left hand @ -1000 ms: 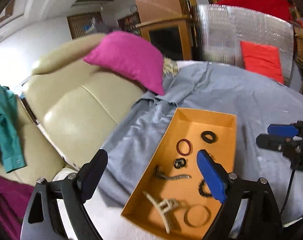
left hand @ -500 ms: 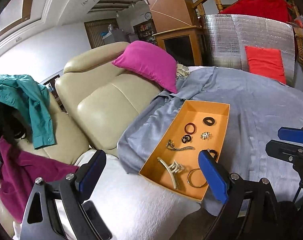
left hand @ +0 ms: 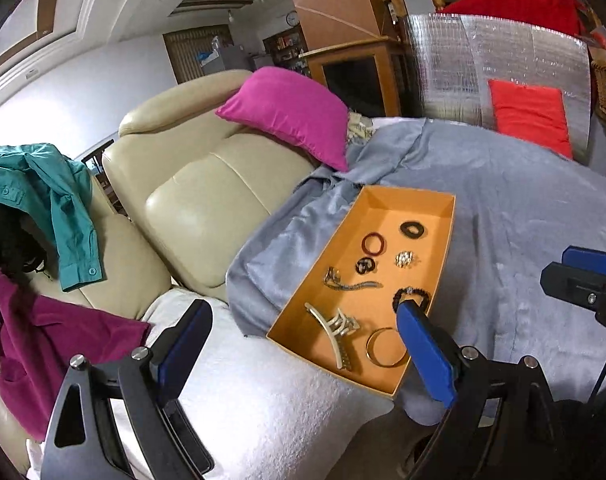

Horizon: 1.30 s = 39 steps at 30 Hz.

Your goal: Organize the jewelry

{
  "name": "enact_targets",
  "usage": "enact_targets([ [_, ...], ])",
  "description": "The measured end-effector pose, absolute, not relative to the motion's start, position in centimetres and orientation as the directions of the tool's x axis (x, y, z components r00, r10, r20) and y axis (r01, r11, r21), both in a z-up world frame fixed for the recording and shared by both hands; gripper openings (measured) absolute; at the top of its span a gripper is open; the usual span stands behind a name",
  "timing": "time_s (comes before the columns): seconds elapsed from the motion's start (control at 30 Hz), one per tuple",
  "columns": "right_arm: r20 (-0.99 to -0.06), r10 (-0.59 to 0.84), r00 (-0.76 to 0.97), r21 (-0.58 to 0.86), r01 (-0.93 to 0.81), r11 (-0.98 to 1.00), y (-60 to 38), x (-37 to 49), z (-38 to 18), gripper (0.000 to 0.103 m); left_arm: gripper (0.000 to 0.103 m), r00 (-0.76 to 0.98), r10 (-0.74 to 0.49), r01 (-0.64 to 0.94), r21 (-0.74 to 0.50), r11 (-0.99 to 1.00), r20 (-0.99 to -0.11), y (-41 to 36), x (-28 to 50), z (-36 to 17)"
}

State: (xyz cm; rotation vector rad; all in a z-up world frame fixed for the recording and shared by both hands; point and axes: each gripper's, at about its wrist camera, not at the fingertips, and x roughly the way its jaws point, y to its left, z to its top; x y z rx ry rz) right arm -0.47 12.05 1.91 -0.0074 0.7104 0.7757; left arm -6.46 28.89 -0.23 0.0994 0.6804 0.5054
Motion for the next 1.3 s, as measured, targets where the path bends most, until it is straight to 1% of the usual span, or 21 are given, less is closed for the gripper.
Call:
enact_targets([
  [0.17,-0.616,0.623,0.482,0.246,-0.634,0.733,12.3,0.1,0.2,0.058,0.093,0.632,0.479,-0.413,0.258,0.874,-0.609,29.0,-5.6,-1.8],
  [0.27,-0.624,0.615,0.482,0.263,-0.612,0.746,11.6,0.9,-0.1,0.058,0.093,0.620,0.447,-0.392,0.238,0.889,-0.645,29.0,-4.9,-2.7],
  [0.47,-0.666,0.576,0.475,0.242,-0.593,0.768,10.6,2.5,-0.4,0.058,0.093,0.640,0.362,-0.336,0.177,0.925,-0.677,28.3,-4.2,-2.9],
  [0.67,-0.668,0.538,0.514,0.220,-0.554,0.803,7.9,3.8,-0.6,0.058,0.093,0.599,0.333,-0.298,0.183,0.937,-0.728,27.5,-3.6,-4.9],
  [0.73,-0.663,0.552,0.506,0.244,-0.551,0.798,7.4,4.0,-0.4,0.058,0.093,0.577,0.331,-0.306,0.178,0.935,-0.747,27.3,-3.2,-5.2],
  [0.8,-0.659,0.549,0.514,0.228,-0.559,0.797,7.6,3.6,0.0,0.058,0.093,0.548,0.347,-0.328,0.187,0.926,-0.761,27.1,-3.0,-5.2],
  [0.87,-0.652,0.533,0.539,0.187,-0.567,0.802,8.0,2.9,0.4,0.058,0.093,0.541,0.362,-0.340,0.196,0.920,-0.759,27.0,-3.2,-5.0],
  [1.03,-0.630,0.509,0.586,0.119,-0.575,0.809,9.0,1.0,1.4,0.058,0.093,0.566,0.399,-0.377,0.204,0.904,-0.722,27.5,-4.5,-3.6],
  [1.1,-0.623,0.501,0.601,0.100,-0.574,0.813,9.2,0.4,1.8,0.060,0.093,0.576,0.413,-0.396,0.201,0.896,-0.705,27.9,-5.0,-2.8],
  [1.3,-0.598,0.472,0.648,0.034,-0.567,0.823,10.1,-2.1,2.9,0.060,0.093,0.615,0.450,-0.431,0.202,0.880,-0.647,28.0,-7.1,-0.5],
])
